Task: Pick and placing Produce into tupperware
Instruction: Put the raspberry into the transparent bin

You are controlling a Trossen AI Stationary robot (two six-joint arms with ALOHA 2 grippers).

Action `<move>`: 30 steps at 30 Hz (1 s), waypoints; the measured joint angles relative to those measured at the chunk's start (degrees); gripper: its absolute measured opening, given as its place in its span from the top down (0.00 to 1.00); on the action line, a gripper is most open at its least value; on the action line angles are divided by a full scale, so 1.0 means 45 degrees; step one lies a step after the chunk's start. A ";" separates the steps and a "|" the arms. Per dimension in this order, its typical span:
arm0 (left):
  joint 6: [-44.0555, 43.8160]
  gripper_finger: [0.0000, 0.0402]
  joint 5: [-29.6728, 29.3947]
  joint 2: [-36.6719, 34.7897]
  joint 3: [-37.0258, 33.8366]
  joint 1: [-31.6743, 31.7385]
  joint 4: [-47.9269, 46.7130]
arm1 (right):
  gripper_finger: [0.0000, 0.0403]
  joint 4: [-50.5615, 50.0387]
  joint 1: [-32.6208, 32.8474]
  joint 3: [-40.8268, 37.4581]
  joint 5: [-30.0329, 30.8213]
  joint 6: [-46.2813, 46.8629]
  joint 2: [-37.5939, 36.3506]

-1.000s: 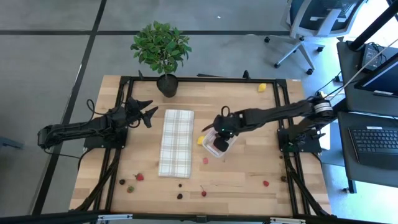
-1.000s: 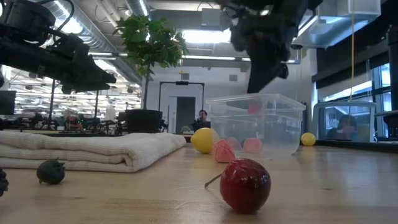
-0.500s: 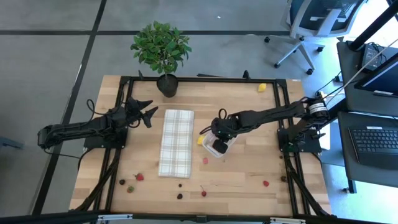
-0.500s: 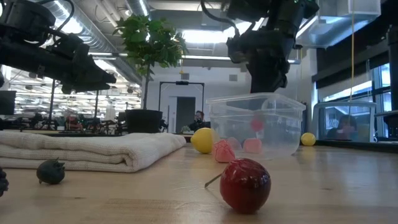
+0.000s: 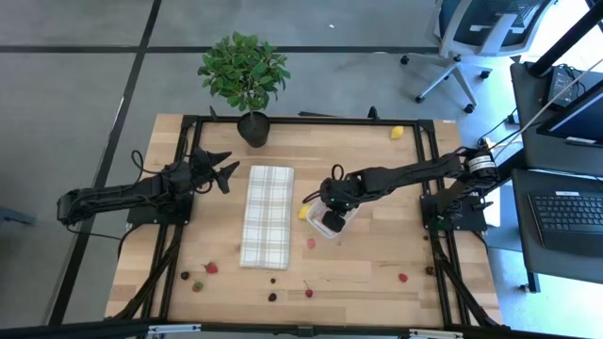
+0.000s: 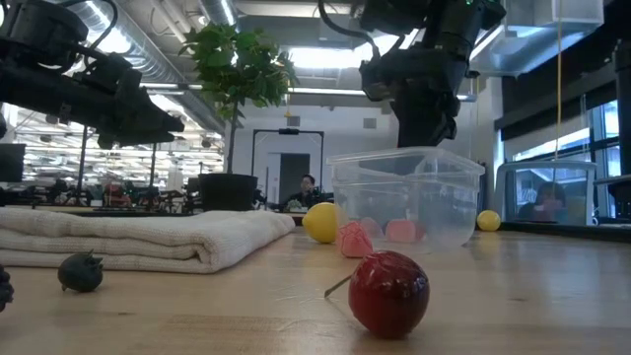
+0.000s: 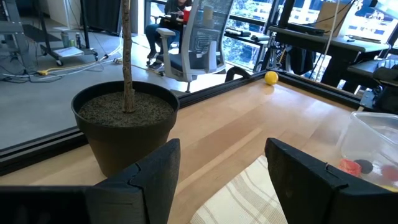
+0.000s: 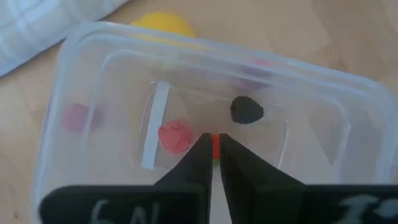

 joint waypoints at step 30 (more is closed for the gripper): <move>-0.0097 0.43 0.0000 -0.0003 0.0003 0.0000 0.0201 | 0.22 -1.1253 0.1820 0.4222 -0.0558 -0.0139 -0.0728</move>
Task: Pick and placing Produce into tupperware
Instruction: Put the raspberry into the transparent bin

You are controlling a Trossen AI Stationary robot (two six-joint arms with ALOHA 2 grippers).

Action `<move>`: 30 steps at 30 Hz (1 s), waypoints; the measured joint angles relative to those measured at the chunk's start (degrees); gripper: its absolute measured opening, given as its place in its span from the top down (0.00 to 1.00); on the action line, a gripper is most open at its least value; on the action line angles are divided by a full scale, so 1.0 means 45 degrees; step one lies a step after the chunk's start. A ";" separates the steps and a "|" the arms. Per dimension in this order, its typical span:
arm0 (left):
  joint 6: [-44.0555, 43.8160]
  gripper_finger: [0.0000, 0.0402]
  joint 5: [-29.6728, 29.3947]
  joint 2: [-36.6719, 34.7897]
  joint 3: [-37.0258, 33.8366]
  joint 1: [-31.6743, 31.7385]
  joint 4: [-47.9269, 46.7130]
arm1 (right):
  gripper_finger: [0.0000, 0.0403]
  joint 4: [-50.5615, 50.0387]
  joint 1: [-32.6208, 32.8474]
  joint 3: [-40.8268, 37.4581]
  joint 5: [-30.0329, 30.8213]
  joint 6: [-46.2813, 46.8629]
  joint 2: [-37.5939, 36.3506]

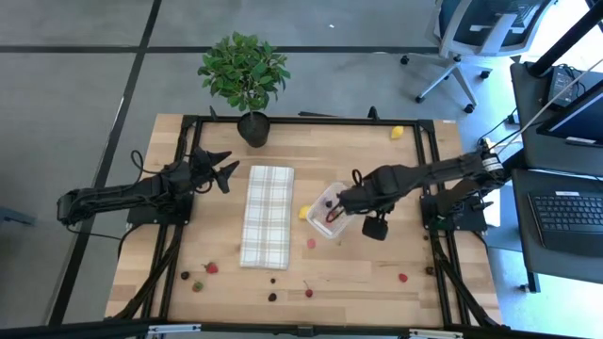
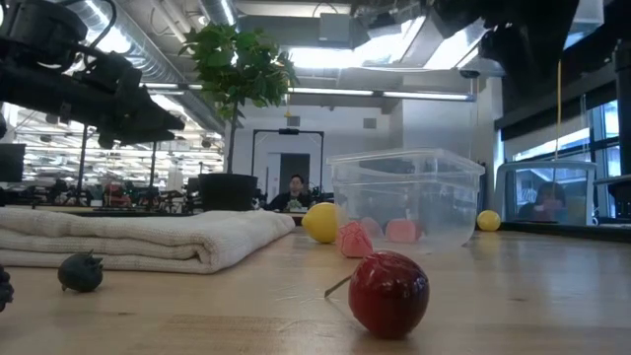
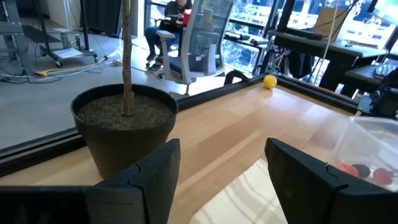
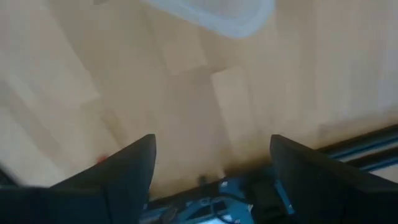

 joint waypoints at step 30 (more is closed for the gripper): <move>-0.1002 0.43 0.0146 0.0000 0.0000 -0.0004 -0.0014 | 0.22 0.4911 0.7897 -0.3803 -0.1778 1.1392 -0.0156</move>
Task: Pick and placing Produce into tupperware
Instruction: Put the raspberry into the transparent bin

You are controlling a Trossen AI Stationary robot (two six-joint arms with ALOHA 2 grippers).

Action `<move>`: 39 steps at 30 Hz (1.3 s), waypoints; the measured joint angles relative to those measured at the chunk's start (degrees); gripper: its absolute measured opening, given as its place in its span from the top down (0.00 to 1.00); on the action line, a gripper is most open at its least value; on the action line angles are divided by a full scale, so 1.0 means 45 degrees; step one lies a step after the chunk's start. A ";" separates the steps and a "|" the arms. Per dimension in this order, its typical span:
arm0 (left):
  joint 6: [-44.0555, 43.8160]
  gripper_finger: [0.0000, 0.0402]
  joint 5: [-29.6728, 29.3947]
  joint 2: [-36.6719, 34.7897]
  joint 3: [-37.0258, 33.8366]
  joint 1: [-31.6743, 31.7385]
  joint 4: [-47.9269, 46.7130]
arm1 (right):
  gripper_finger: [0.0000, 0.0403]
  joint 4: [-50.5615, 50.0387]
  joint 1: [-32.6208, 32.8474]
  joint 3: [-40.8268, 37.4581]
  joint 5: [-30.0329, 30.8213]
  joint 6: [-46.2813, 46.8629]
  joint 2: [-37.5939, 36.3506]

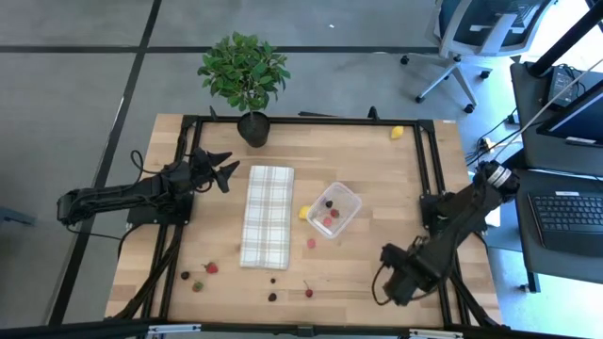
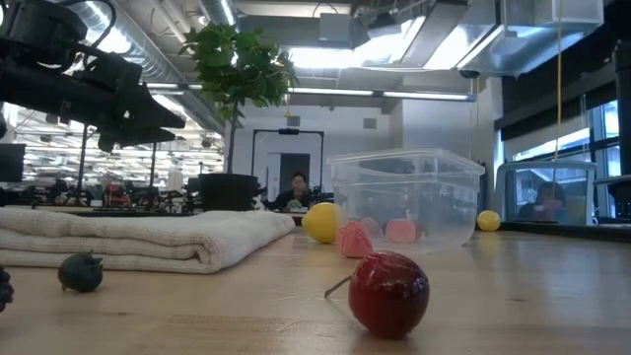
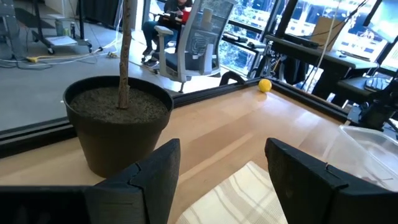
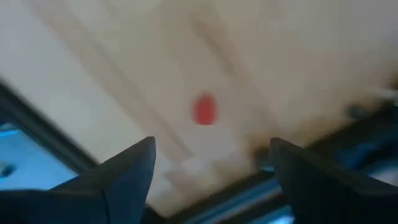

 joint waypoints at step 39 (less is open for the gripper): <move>0.0005 0.43 0.0000 0.0000 0.0000 0.0005 0.0010 | 0.70 0.6083 0.0472 -0.5023 -0.0962 0.1176 0.0044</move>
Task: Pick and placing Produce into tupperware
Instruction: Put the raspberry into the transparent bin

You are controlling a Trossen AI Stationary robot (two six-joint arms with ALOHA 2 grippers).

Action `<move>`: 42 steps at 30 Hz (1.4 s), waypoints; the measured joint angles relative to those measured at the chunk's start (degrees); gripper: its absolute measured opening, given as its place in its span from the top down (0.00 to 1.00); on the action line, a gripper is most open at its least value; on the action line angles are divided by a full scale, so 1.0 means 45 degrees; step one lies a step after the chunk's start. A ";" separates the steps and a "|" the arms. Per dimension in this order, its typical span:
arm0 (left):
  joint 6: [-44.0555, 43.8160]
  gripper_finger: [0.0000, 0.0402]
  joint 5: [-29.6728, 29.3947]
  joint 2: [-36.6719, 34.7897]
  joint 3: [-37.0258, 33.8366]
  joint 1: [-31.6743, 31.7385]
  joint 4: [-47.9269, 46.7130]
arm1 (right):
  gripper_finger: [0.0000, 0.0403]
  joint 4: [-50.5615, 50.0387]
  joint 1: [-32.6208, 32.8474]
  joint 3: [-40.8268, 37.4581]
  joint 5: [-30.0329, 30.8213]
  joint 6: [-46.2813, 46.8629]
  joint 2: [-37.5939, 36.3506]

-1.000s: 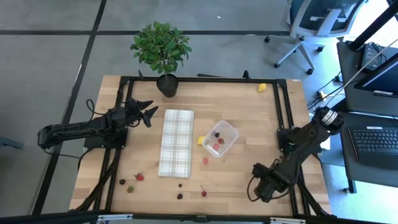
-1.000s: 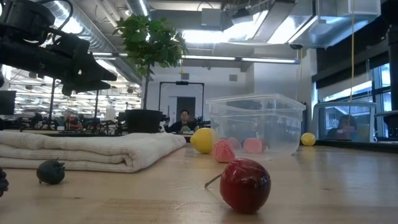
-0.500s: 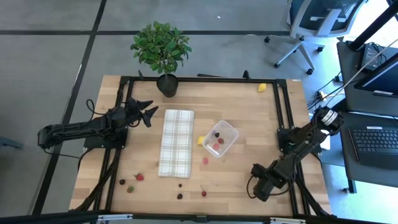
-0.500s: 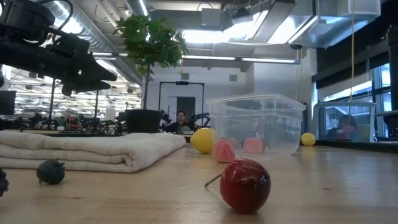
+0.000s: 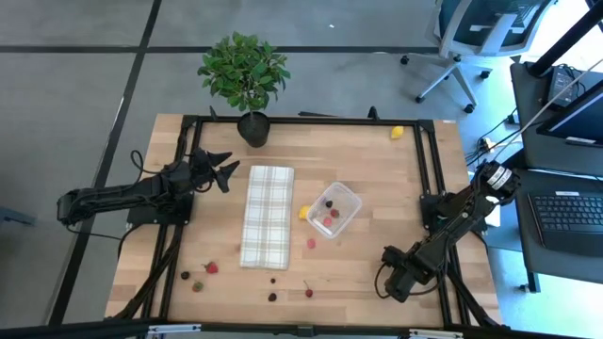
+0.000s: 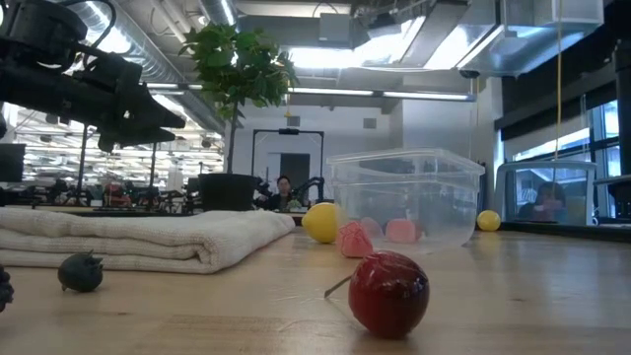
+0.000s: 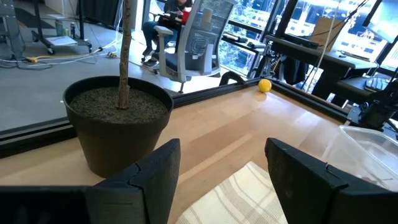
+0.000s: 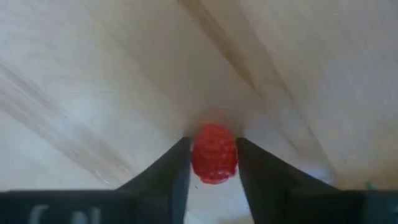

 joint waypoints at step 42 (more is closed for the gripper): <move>-0.0005 0.43 -0.0005 0.0005 0.0000 0.0000 0.0000 | 0.77 0.0339 -1.0438 0.3512 0.4256 -1.3468 -0.1852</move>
